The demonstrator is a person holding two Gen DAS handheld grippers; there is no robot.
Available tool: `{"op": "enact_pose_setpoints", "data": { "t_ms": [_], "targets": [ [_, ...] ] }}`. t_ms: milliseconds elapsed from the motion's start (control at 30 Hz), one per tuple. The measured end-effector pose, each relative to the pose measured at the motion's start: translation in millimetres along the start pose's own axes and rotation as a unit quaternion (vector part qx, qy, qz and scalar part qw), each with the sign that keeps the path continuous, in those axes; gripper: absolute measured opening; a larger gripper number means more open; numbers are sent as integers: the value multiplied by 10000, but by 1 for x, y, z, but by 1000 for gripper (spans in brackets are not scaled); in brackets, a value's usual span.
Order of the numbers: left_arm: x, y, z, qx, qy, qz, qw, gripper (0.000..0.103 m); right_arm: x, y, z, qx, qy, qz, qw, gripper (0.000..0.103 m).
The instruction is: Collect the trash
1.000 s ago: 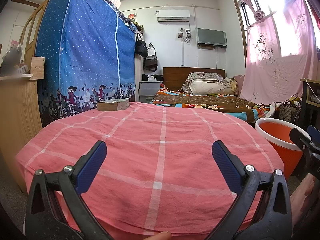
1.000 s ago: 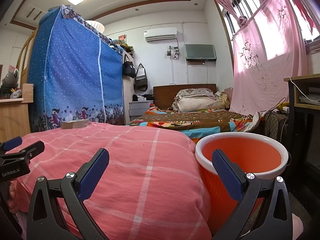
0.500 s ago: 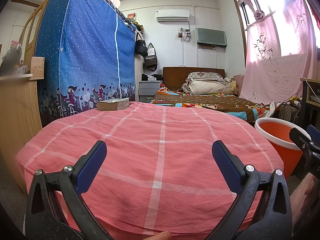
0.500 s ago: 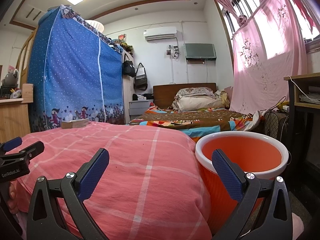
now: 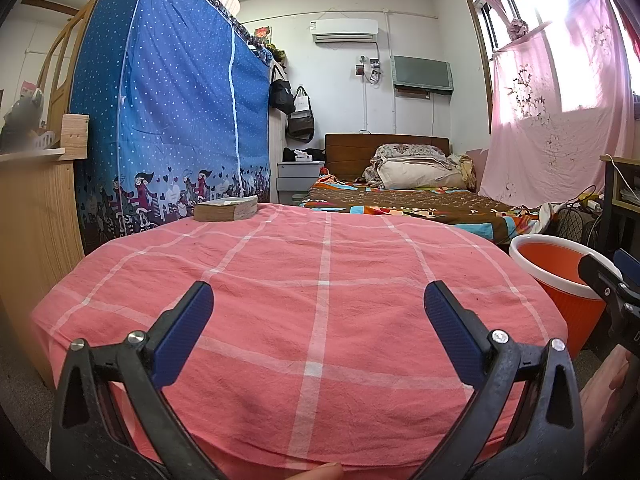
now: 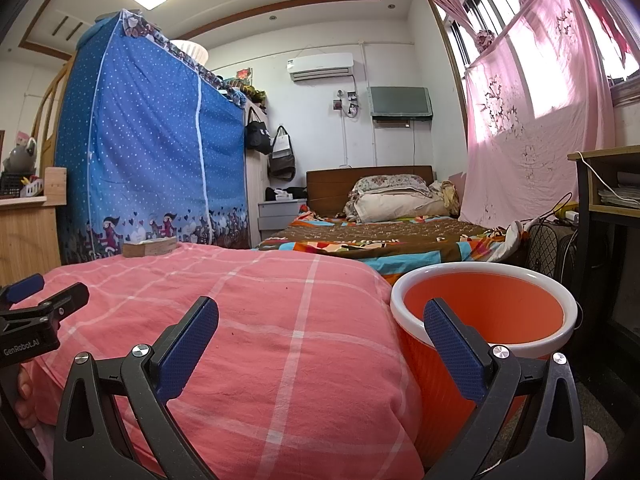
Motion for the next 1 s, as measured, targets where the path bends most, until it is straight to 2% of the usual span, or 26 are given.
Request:
{"op": "enact_pose_setpoints", "data": {
  "t_ms": [1000],
  "targets": [
    [-3, 0, 0, -34, -19, 8, 10000, 103, 0, -1, 0, -5, -14, 13, 10000, 103]
  ]
}}
Point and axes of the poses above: each gripper's, at about its wrist camera, not at the fingertips, and z roughly the way its jaws point, y to its right, x to its top, the point moved 7 cm from there along z, roughly the way its jaws point, and after that the axes turned 6 degrees about x, right-handed, at the moved point
